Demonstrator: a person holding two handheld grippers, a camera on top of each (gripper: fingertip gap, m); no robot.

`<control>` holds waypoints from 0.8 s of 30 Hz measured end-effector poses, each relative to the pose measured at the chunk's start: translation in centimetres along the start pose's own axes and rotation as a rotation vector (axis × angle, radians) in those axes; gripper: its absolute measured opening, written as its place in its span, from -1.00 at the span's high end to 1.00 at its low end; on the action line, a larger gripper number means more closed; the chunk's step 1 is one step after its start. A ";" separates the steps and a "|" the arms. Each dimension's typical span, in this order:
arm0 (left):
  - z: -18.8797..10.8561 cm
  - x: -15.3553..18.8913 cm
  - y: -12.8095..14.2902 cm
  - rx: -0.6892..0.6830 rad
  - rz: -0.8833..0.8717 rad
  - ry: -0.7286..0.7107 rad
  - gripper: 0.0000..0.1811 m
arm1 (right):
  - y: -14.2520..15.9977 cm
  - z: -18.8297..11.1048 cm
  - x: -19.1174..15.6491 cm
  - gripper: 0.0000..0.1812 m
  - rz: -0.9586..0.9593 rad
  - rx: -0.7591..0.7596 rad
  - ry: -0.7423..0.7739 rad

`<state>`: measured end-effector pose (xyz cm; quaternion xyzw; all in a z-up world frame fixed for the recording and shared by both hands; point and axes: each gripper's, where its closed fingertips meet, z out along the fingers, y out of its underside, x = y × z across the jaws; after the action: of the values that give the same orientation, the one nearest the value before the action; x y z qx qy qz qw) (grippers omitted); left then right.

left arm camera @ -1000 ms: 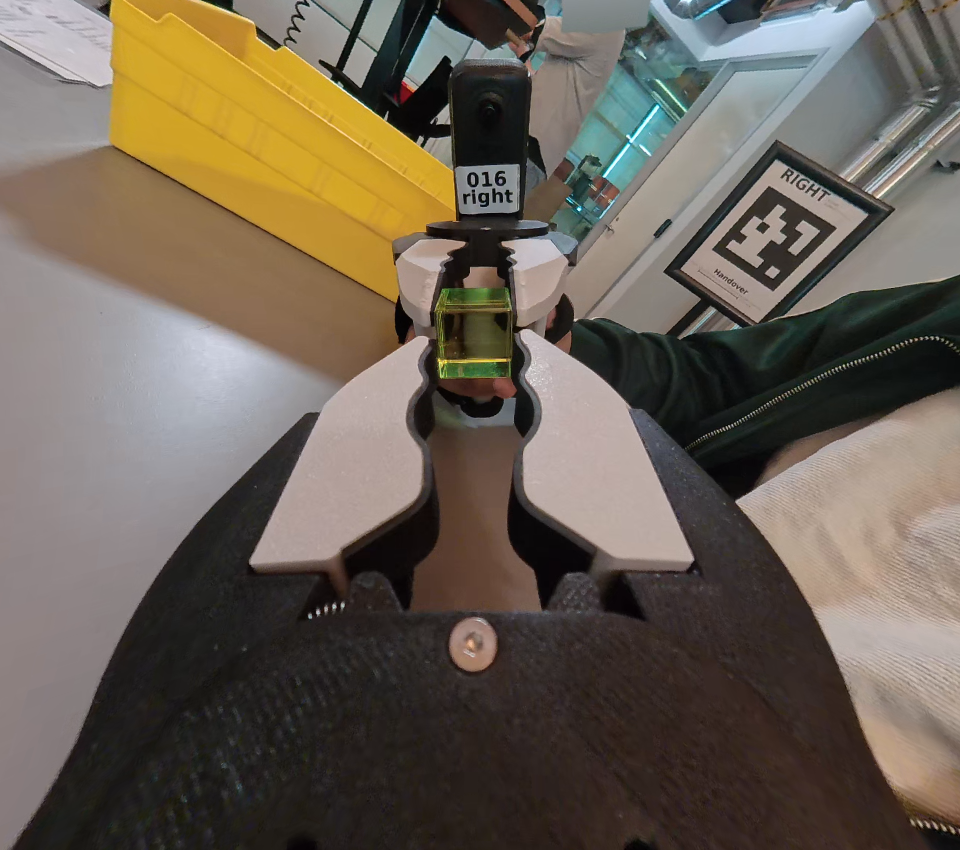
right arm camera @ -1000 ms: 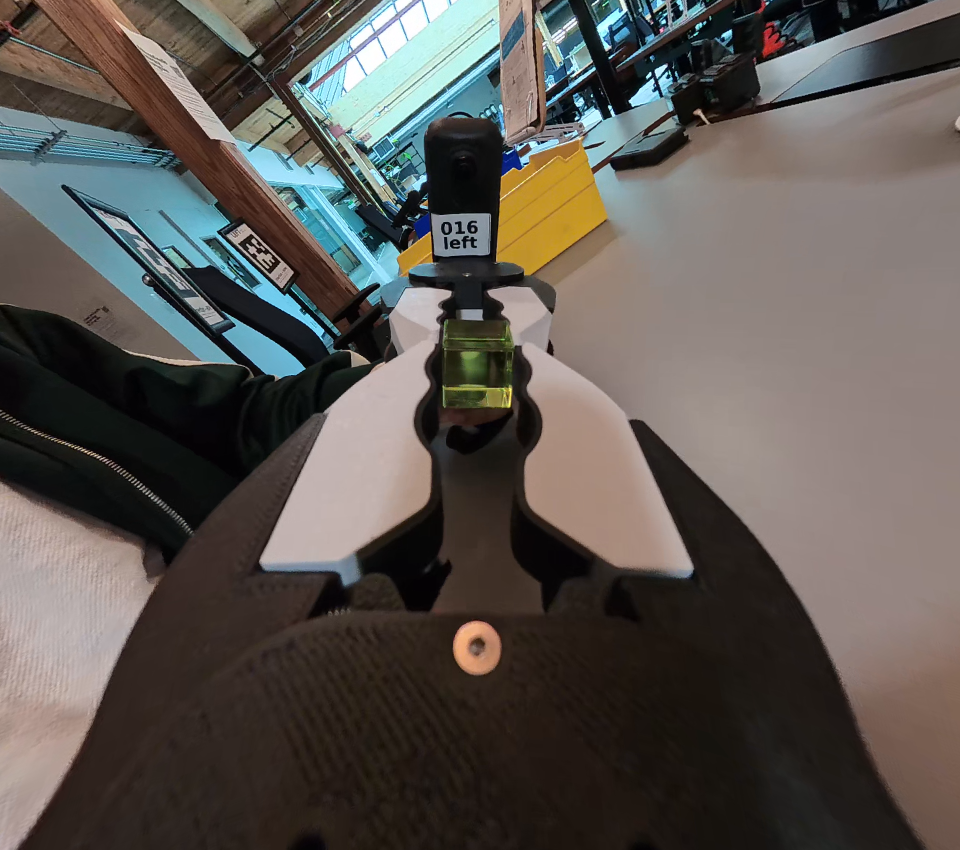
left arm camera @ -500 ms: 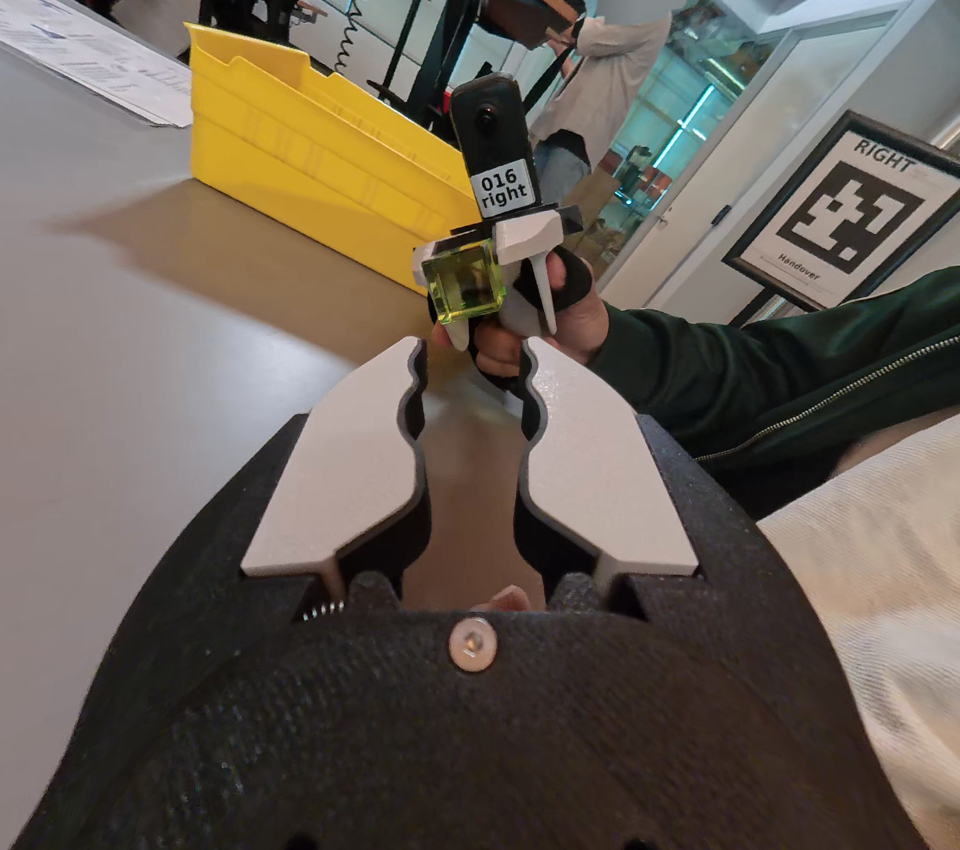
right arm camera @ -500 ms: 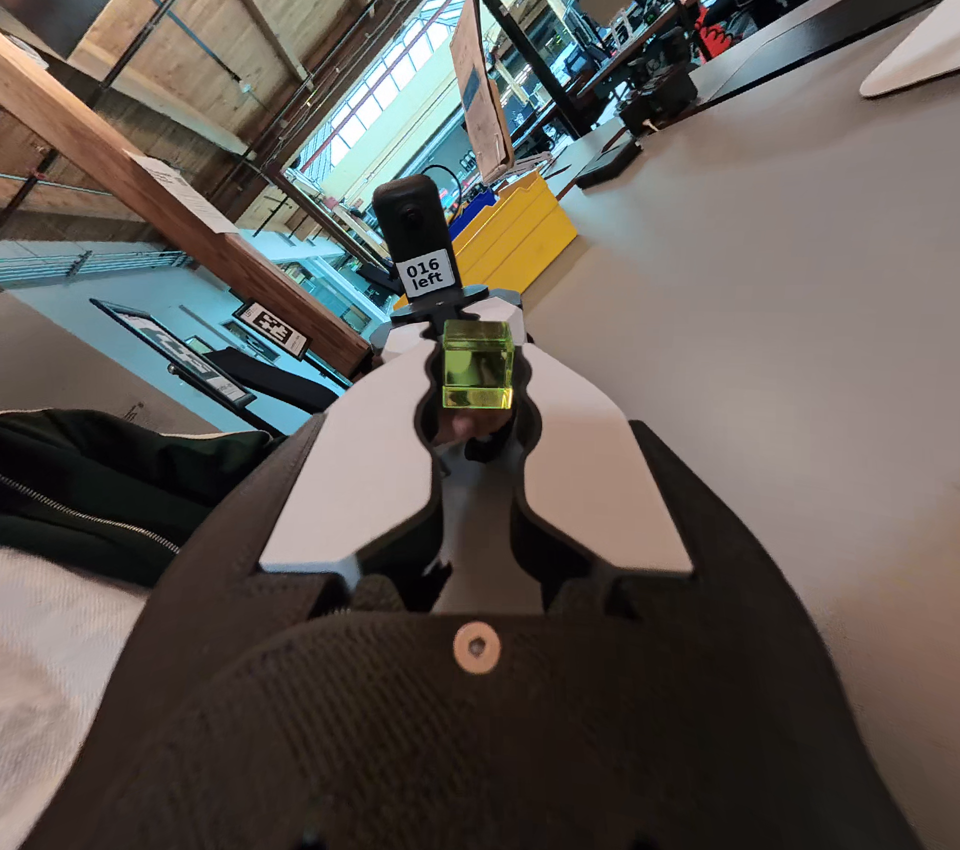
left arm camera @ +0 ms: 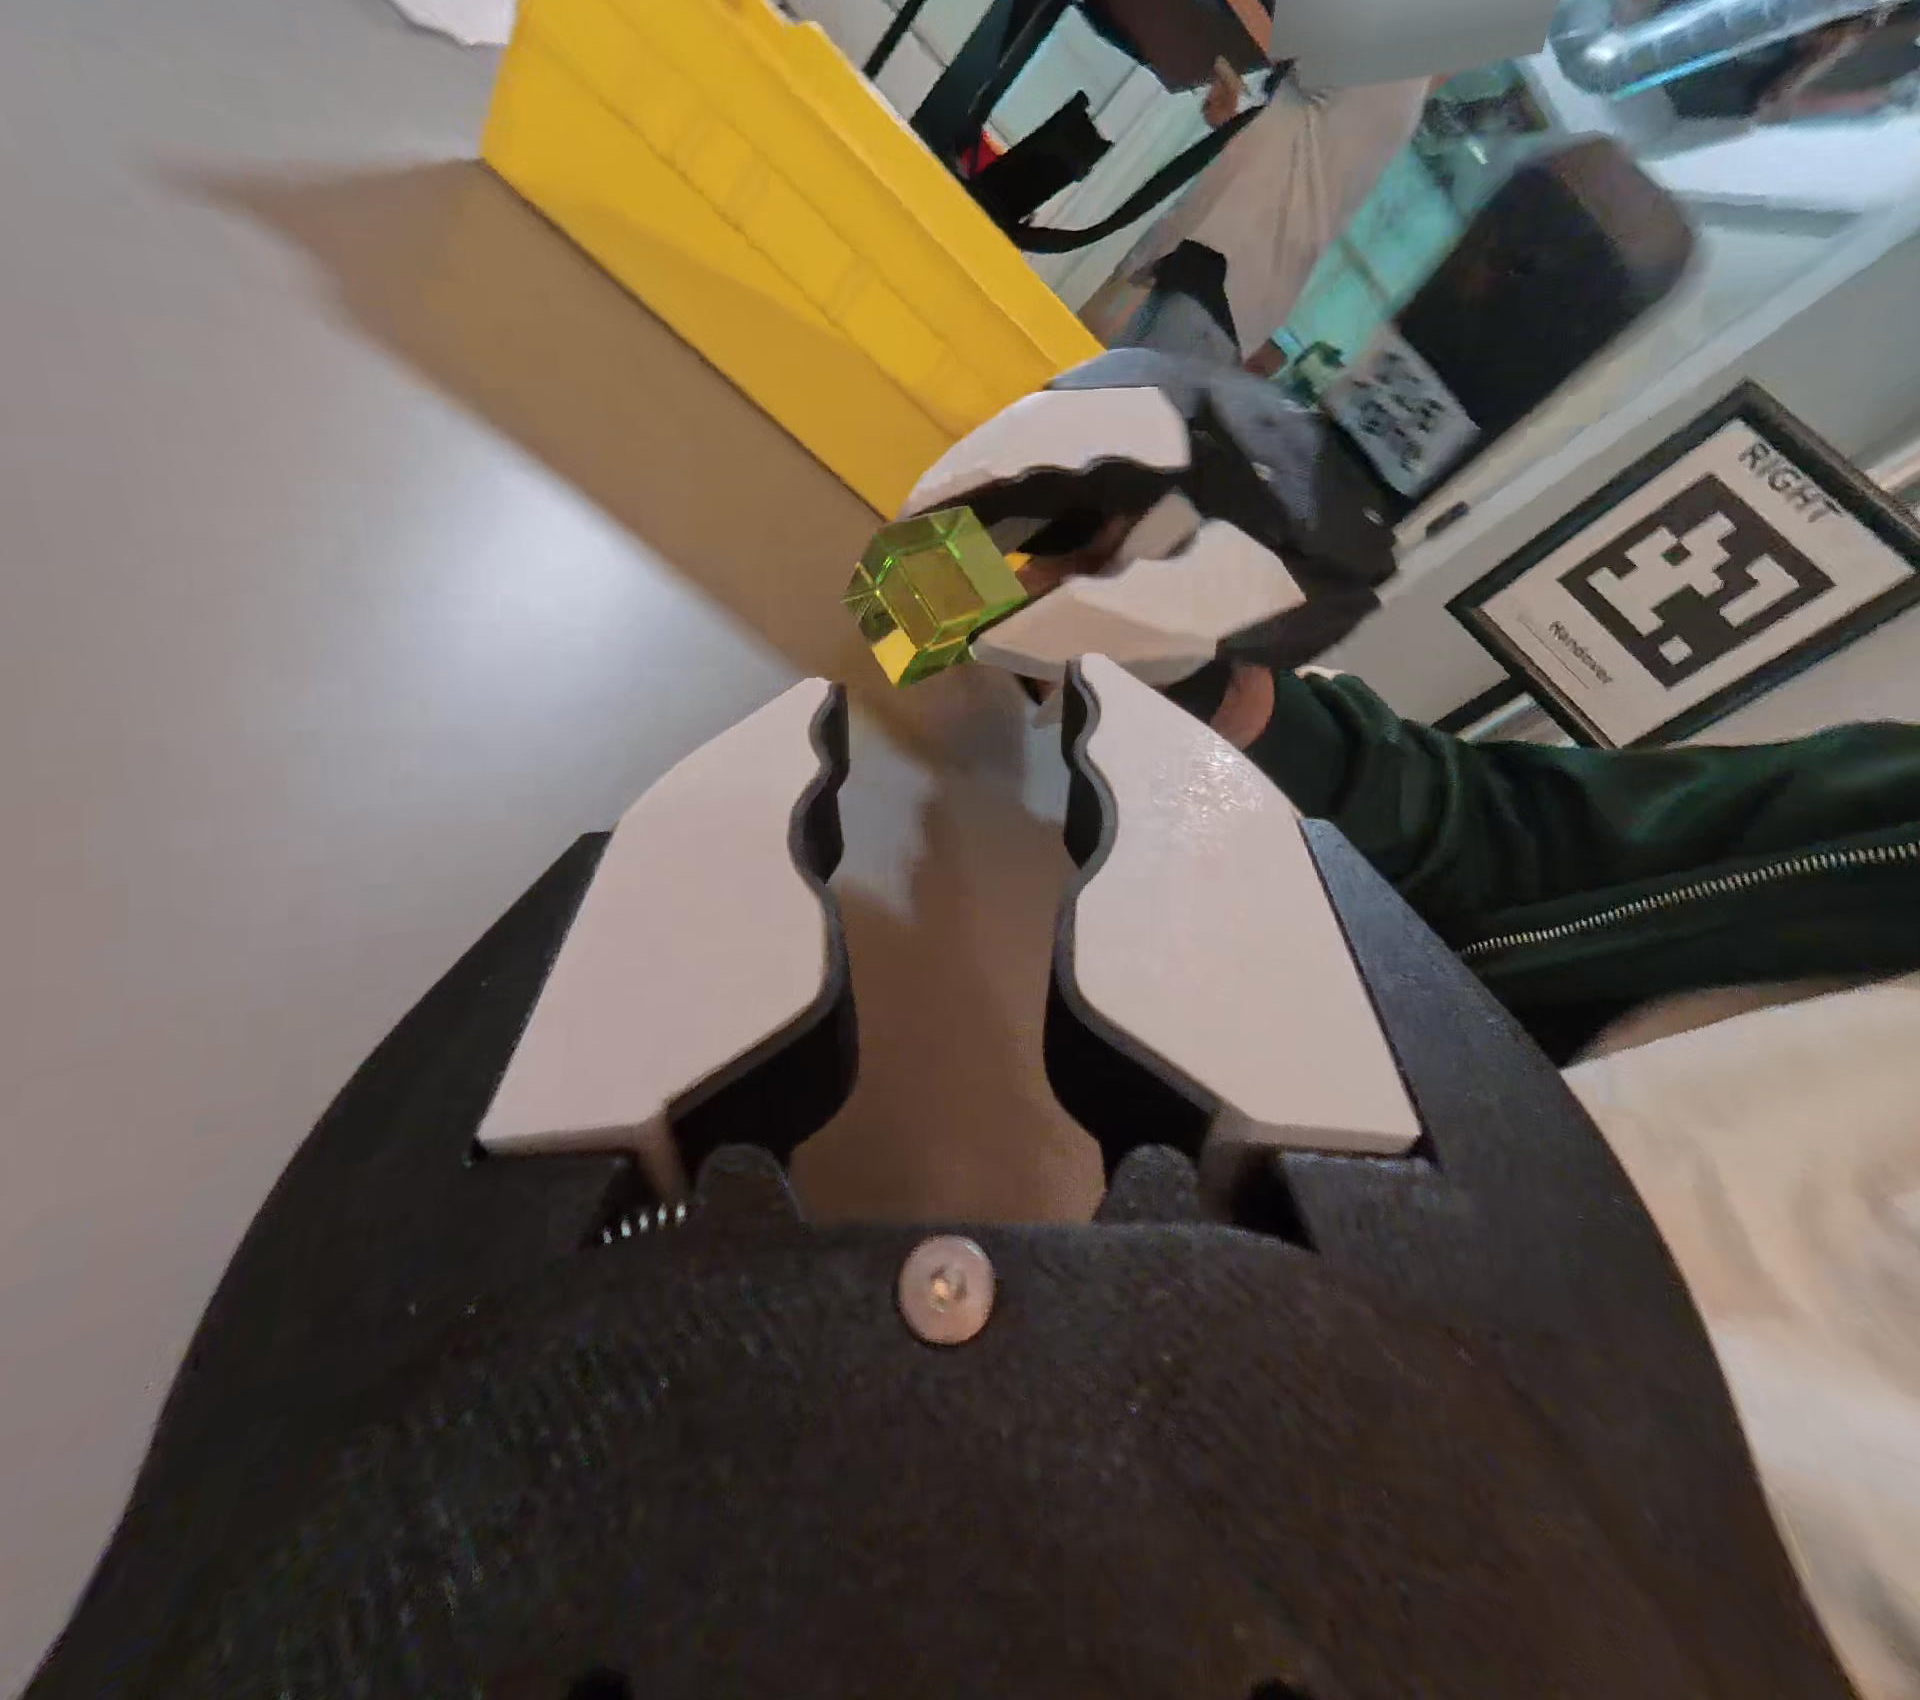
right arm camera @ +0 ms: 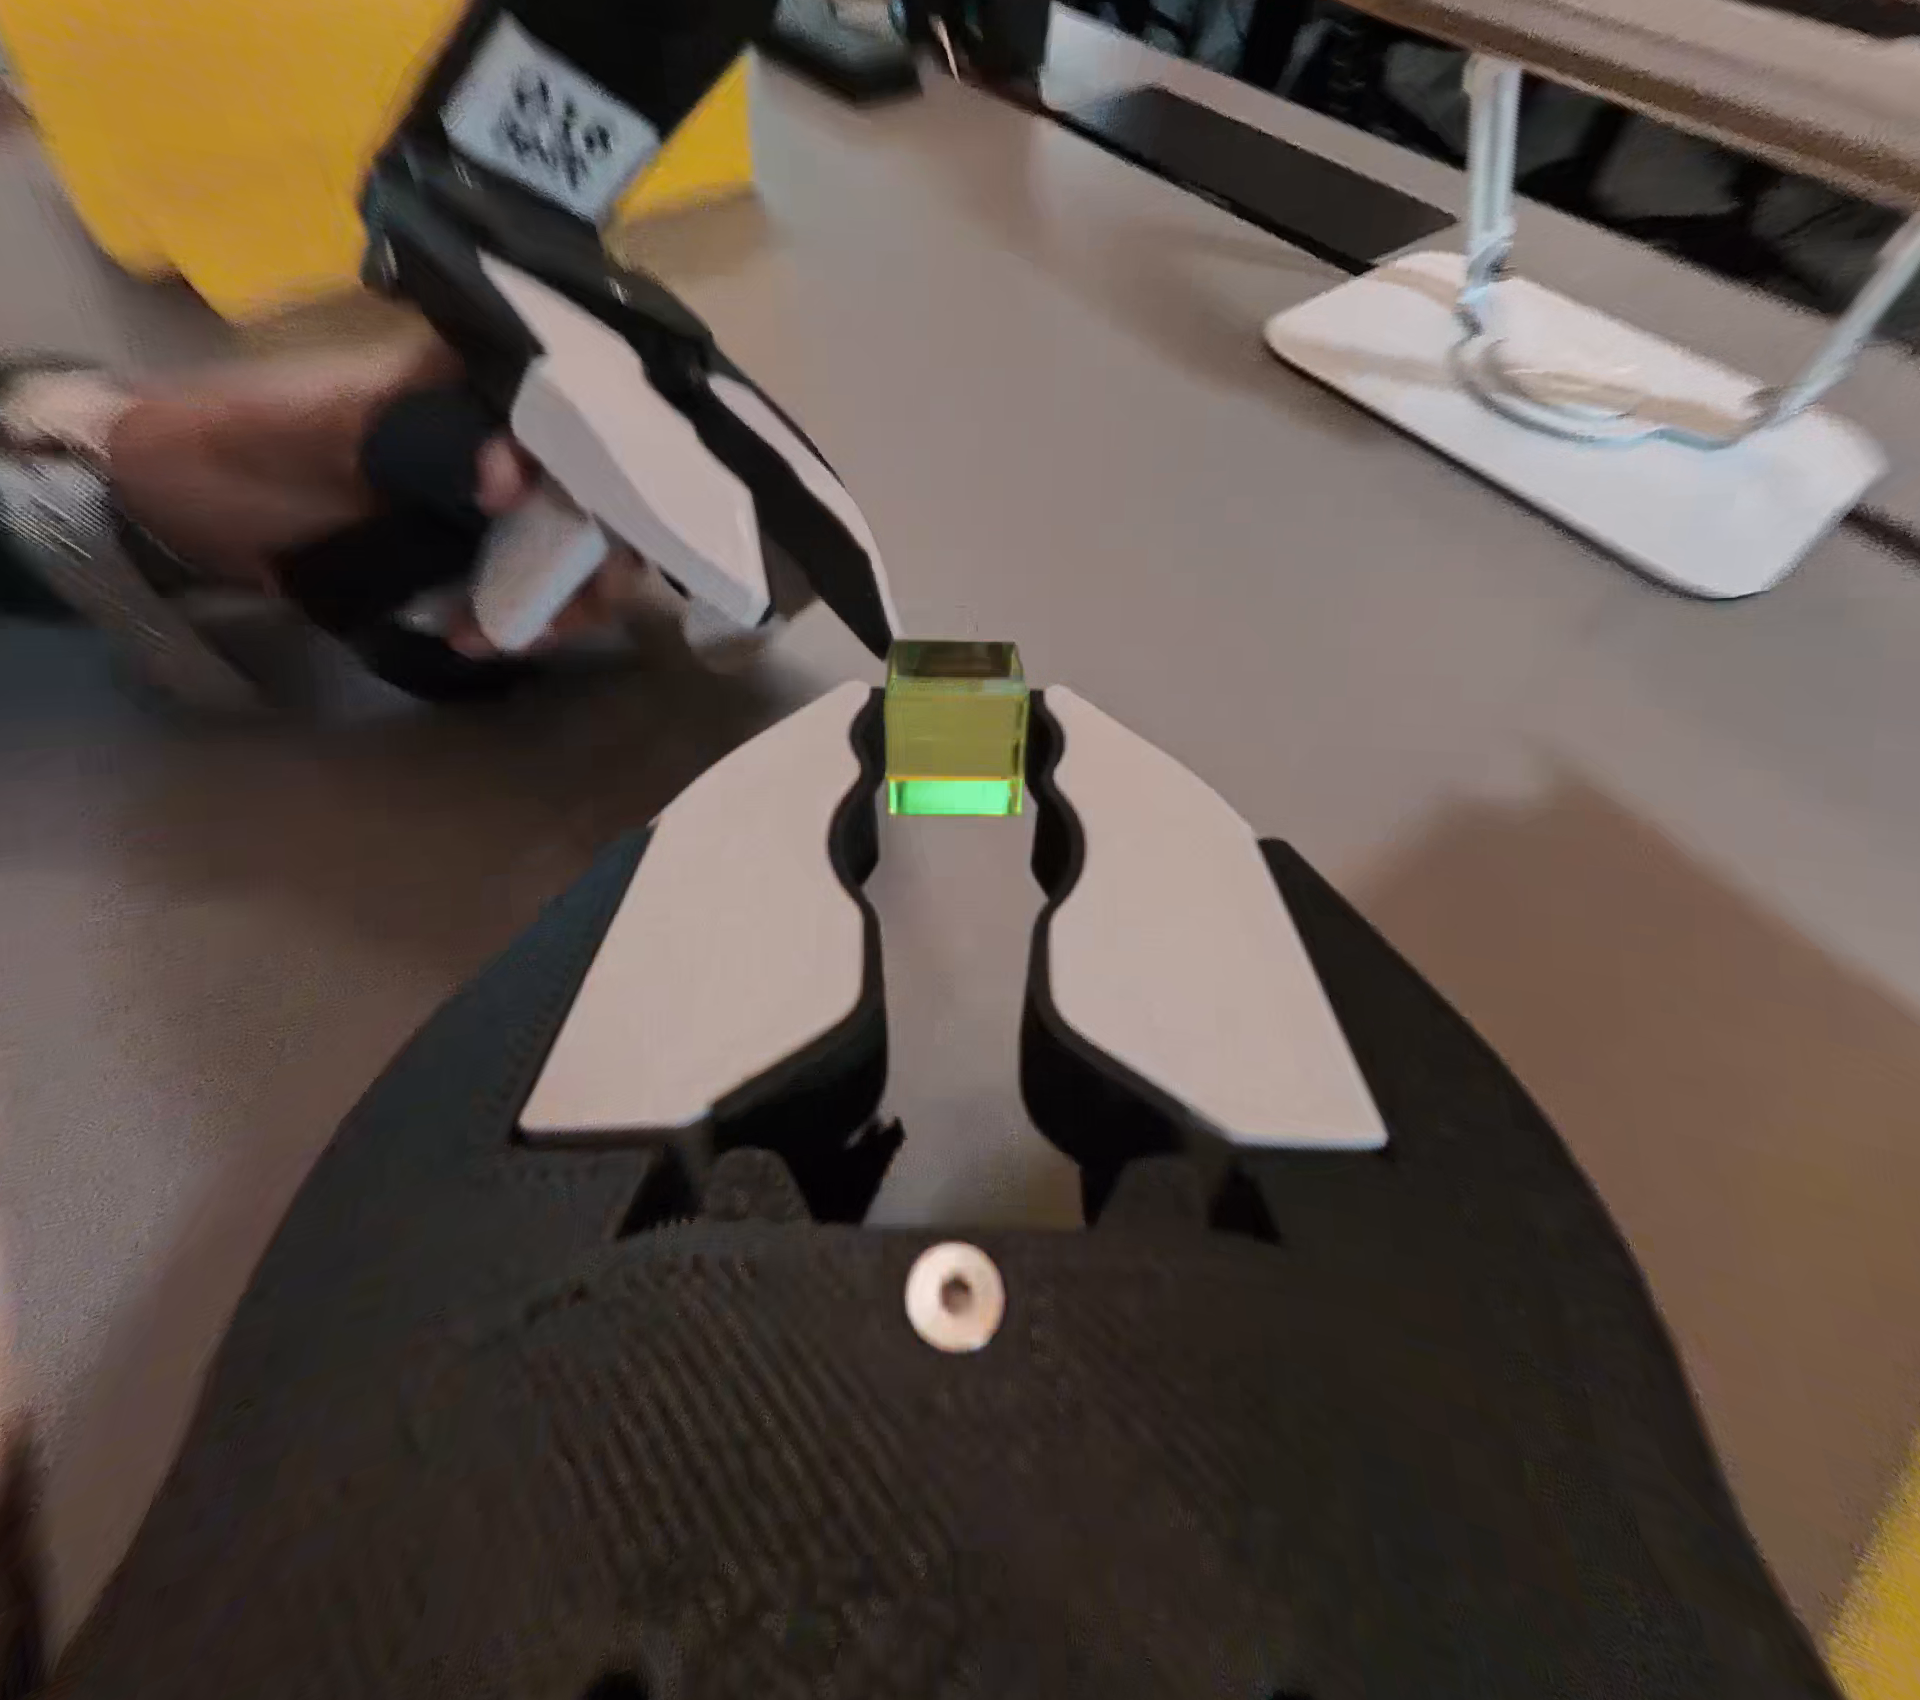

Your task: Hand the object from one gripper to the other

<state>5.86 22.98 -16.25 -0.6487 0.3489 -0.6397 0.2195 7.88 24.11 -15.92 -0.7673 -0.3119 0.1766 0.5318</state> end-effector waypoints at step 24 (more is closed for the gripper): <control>1.3 -1.6 2.7 -0.215 0.232 -0.297 0.67 | 1.6 1.7 -2.4 0.71 -0.831 -0.387 0.379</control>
<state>6.75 22.15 -19.43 -0.7111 0.4512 -0.4666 0.2702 5.51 23.33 -18.21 -0.6814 -0.5163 -0.2538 0.4524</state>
